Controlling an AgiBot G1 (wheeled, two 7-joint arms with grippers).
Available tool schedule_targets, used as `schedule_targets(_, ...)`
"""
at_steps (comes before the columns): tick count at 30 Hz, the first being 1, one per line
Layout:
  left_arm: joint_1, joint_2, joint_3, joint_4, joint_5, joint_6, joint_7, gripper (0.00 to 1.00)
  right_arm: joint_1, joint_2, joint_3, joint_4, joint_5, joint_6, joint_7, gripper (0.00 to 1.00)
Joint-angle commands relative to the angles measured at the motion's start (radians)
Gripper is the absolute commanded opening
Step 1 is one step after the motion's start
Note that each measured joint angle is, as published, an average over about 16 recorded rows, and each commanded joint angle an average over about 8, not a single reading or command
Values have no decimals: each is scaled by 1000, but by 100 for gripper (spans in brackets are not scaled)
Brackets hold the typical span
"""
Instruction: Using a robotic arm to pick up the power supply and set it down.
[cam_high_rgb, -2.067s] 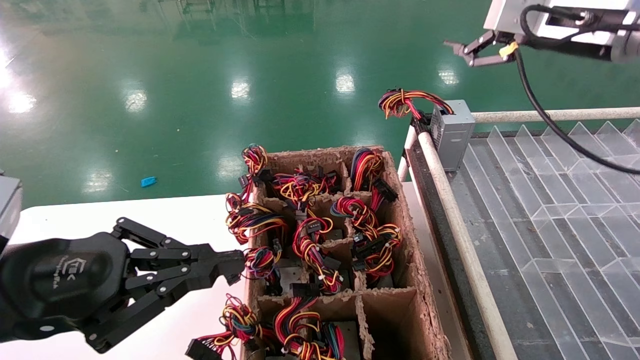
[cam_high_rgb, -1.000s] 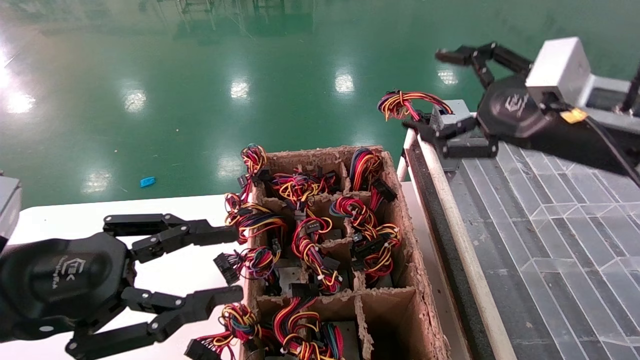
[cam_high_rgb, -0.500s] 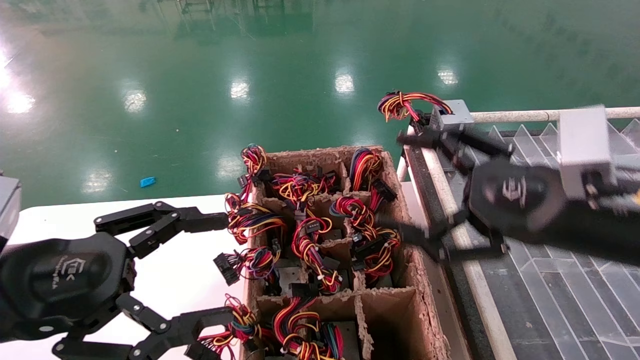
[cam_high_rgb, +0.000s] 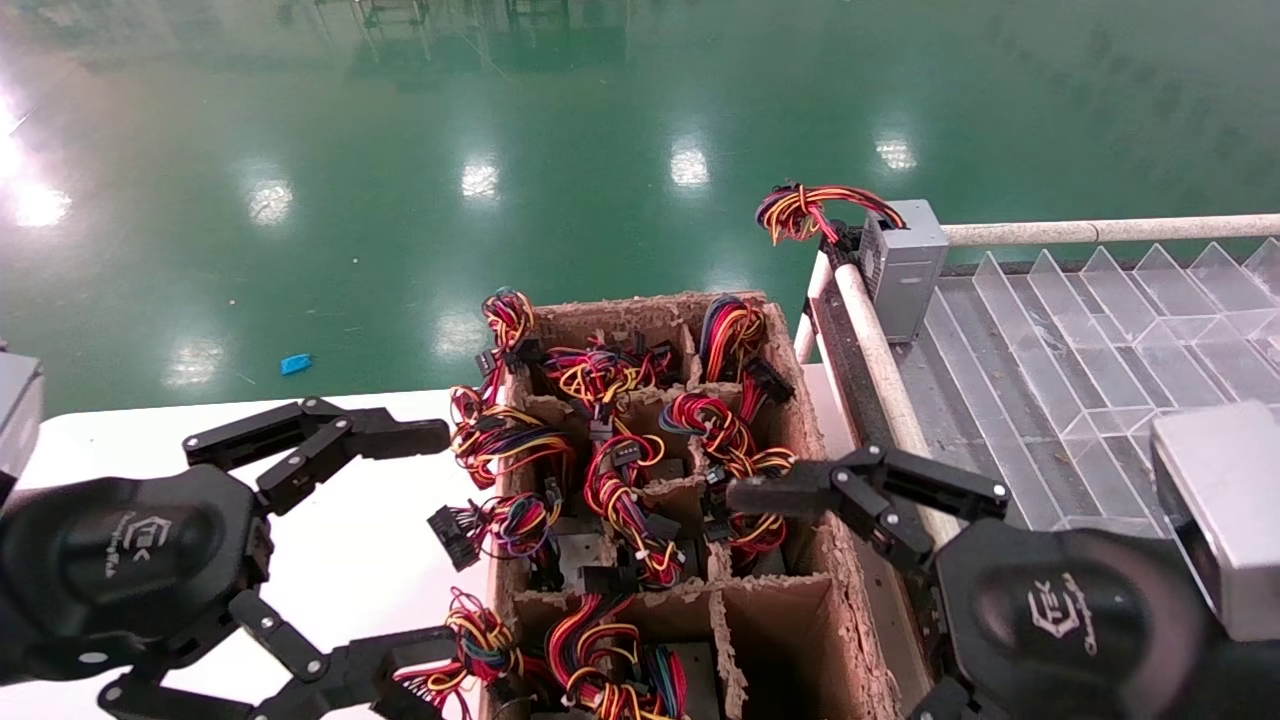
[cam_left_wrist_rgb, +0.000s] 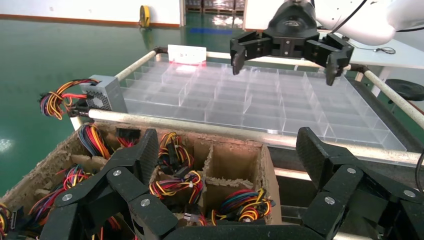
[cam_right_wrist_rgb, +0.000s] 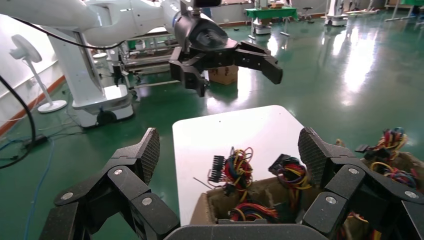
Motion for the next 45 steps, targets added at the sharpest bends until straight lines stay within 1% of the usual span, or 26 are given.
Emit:
schedule_targets(1,0,0,0,0,0,0,0,100,-11,5,1,14,9,-5,9,100)
schedule_targets(16,0,0,0,0,0,0,0,100,12,-5,0,-16,-10,5,-11,100)
schedule_targets(45,0,0,0,0,0,0,0,100,21,-9,-2,-26,-17,9,-18,100)
